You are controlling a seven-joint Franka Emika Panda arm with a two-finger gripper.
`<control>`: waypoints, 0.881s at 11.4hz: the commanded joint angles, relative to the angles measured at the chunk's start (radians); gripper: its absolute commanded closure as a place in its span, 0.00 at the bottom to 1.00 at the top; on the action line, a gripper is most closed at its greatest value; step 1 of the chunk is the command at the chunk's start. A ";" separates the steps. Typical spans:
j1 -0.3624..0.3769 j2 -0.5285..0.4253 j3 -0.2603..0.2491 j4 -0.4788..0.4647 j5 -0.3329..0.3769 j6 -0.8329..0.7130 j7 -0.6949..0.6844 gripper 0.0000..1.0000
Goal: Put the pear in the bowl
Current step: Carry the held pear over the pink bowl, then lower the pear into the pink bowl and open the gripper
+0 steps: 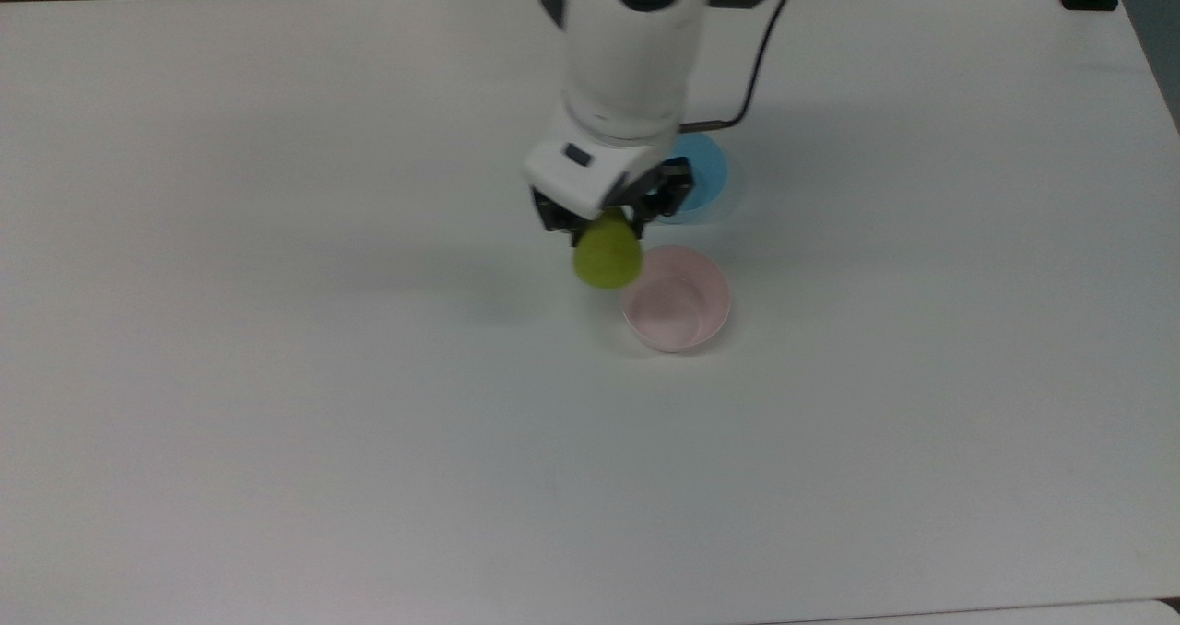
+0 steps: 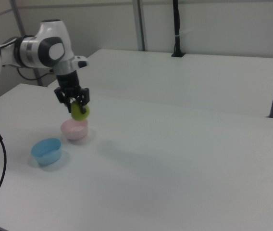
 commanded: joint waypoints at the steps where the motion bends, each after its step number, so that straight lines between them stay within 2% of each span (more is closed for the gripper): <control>1: 0.090 0.095 -0.036 0.039 0.022 0.057 0.083 0.88; 2: 0.097 0.120 -0.034 0.039 0.022 0.083 0.099 0.84; 4: 0.105 0.158 -0.032 0.037 0.020 0.126 0.125 0.64; 5: 0.105 0.166 -0.032 0.036 0.019 0.128 0.125 0.29; 6: 0.108 0.166 -0.031 0.033 0.014 0.126 0.125 0.00; 8: 0.102 0.142 -0.023 0.031 0.017 0.116 0.128 0.00; 10: 0.060 0.047 -0.014 0.014 0.014 0.110 0.148 0.00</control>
